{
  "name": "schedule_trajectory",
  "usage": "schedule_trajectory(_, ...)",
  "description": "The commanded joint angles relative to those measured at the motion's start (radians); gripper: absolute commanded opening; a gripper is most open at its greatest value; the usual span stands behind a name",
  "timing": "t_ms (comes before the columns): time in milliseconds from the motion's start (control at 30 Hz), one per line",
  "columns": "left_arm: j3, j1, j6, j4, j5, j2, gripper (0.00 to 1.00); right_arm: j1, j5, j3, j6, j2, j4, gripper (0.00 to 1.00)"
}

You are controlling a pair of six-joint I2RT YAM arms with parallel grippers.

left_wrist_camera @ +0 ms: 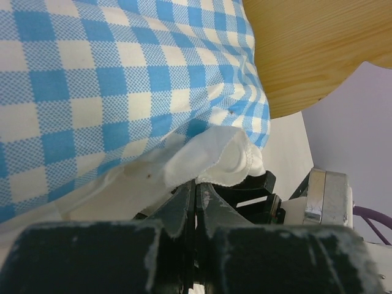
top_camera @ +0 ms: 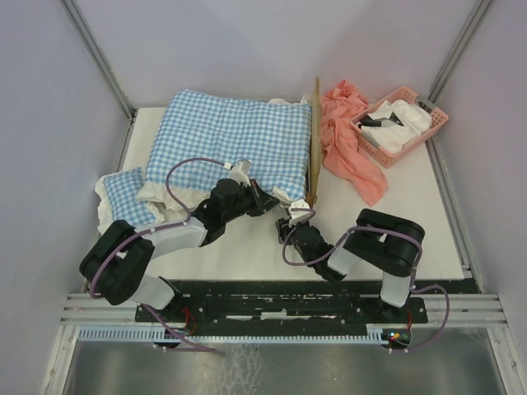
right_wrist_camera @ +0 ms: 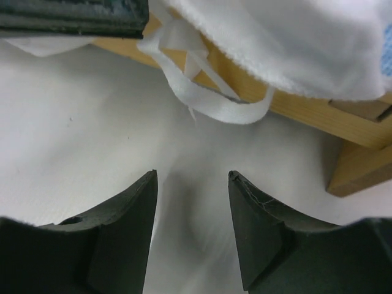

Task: Set up the pet bed
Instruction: Tie the ropes to the bed frame.

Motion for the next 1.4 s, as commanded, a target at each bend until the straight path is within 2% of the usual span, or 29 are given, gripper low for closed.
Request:
schedule_trajectory(0, 0.002, 0.009, -0.027, 0.037, -0.021, -0.056, 0.03, -0.002, 0.072, 0.042, -0.059, 0.1, 0.385, 0.59)
schedule_trajectory(333, -0.011, 0.009, -0.053, 0.064, -0.006, -0.056, 0.03, -0.001, 0.122, 0.146, -0.158, 0.159, 0.382, 0.63)
schedule_trajectory(500, -0.01, 0.009, -0.056, 0.067, -0.002, -0.05, 0.03, -0.002, 0.22, 0.174, -0.154, 0.185, 0.36, 0.54)
schedule_trajectory(633, -0.008, 0.008, -0.062, 0.074, 0.004, -0.045, 0.03, -0.001, 0.221, 0.195, -0.174, 0.213, 0.374, 0.39)
schedule_trajectory(767, -0.008, 0.008, -0.07, 0.087, 0.011, -0.038, 0.03, 0.0, 0.2, 0.205, -0.178, 0.226, 0.382, 0.05)
schedule_trajectory(800, -0.008, 0.008, -0.071, 0.086, 0.011, -0.038, 0.03, -0.001, 0.192, 0.198, -0.177, 0.224, 0.383, 0.02)
schedule_trajectory(1200, -0.022, 0.007, -0.078, 0.123, 0.004, -0.024, 0.03, 0.0, -0.049, 0.05, -0.189, 0.156, 0.391, 0.02)
schedule_trajectory(1367, -0.03, 0.008, -0.076, 0.123, -0.002, -0.03, 0.03, 0.0, -0.038, 0.031, -0.181, 0.153, 0.39, 0.02)
